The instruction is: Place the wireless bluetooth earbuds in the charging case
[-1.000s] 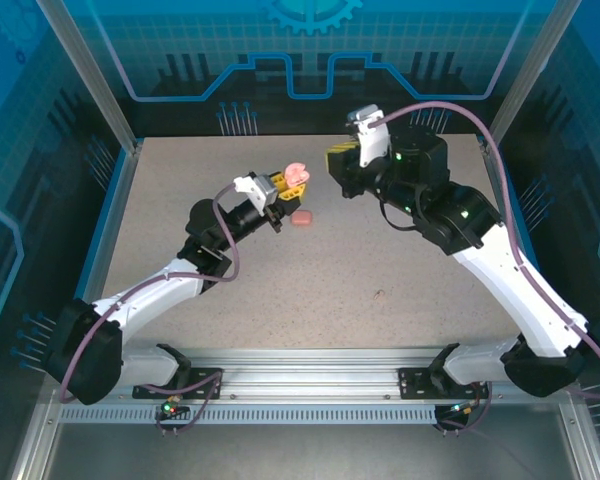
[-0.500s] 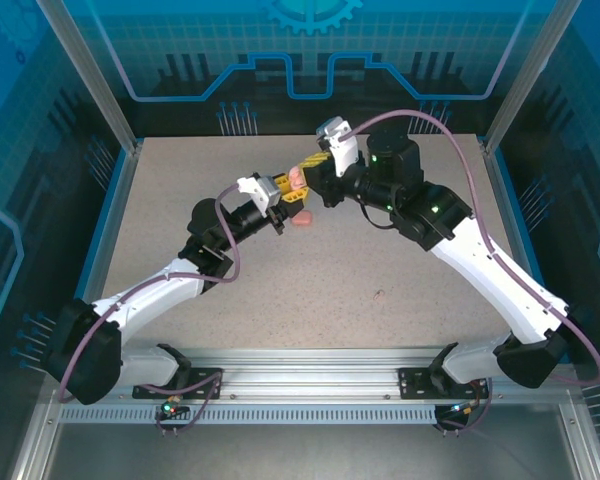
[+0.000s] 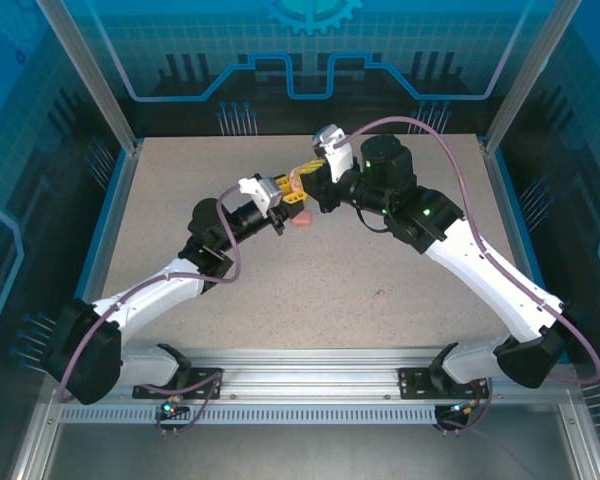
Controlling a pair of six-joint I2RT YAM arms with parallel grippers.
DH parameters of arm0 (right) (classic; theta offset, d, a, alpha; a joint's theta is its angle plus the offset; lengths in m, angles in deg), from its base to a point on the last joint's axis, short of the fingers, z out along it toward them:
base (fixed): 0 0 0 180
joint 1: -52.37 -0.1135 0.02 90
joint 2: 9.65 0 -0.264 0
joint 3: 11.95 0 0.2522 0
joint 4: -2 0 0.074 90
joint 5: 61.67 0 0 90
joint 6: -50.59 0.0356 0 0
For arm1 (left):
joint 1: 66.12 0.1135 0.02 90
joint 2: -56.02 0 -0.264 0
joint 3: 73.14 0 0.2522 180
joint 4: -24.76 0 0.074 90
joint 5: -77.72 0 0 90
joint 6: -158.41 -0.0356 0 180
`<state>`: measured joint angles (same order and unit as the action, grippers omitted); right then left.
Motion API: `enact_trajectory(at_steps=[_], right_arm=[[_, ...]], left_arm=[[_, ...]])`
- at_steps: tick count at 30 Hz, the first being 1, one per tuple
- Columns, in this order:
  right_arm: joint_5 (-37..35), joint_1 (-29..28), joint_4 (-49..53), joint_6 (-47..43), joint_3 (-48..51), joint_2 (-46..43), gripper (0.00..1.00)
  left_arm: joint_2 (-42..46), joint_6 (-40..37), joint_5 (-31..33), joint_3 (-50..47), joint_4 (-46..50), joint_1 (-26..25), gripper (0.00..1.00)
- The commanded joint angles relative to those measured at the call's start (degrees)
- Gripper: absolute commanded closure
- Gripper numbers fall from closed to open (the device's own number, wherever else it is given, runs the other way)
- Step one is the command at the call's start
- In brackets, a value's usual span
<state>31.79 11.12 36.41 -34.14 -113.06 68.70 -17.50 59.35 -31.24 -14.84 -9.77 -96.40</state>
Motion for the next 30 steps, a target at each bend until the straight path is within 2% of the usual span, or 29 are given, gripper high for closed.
enact_trajectory(at_steps=[1, 13, 19, 23, 30], right_arm=[[-0.5, -0.4, -1.8, -0.7, 0.5, -0.8, 0.89], [-0.5, 0.1, -1.8, -1.6, 3.2, -2.1, 0.91], [3.8, 0.2, 1.6, -3.5, 1.8, -1.0, 0.91], [6.2, 0.2, 4.3, -4.6, 0.3, 0.0, 0.88], [5.6, 0.5, 4.4, -3.4, -0.7, 0.2, 0.76]], left_arm=[[1.3, -1.0, -1.0, 2.1, -0.9, -0.6, 1.0], [1.3, -1.4, -0.9, 2.4, -0.7, -0.6, 1.0], [1.2, -1.3, -0.6, 2.6, -0.7, -0.6, 1.0], [1.0, -1.2, -0.6, 2.6, -0.7, -0.6, 1.0], [0.8, -1.1, -0.6, 2.6, -0.5, -0.6, 1.0]])
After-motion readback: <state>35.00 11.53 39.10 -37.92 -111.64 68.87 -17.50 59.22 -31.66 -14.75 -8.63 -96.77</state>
